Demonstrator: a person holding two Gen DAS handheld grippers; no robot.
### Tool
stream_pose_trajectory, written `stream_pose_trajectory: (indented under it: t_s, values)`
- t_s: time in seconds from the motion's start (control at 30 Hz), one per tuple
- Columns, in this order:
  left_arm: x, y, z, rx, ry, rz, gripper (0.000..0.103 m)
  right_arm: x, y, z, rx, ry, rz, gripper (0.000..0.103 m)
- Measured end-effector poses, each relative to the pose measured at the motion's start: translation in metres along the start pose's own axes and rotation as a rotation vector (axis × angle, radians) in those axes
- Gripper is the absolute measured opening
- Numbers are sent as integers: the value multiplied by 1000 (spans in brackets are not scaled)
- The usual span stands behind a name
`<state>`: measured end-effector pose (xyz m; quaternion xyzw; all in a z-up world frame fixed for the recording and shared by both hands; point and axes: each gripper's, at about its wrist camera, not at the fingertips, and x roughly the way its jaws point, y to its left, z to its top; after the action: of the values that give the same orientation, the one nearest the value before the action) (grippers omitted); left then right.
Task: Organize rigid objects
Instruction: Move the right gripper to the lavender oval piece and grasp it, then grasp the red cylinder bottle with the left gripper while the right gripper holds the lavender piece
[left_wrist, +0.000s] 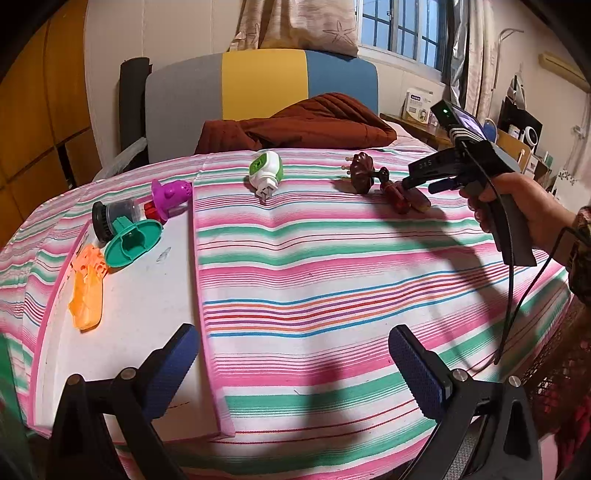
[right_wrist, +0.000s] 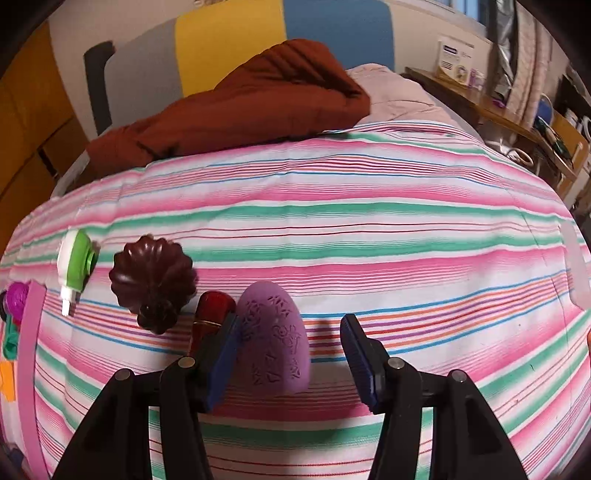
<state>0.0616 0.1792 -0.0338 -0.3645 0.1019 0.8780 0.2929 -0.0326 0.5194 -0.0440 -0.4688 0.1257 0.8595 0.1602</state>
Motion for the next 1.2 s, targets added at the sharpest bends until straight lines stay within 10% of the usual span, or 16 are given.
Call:
stream_pose_trajectory:
  t_s: [0.73,1.2]
  values:
    - [22,-32,28,24,26,-36,103,13,-21,-7,123,145,47,44]
    - [120,-106,110,73,50,9,103,0,-52,-21,216,190,-62,44]
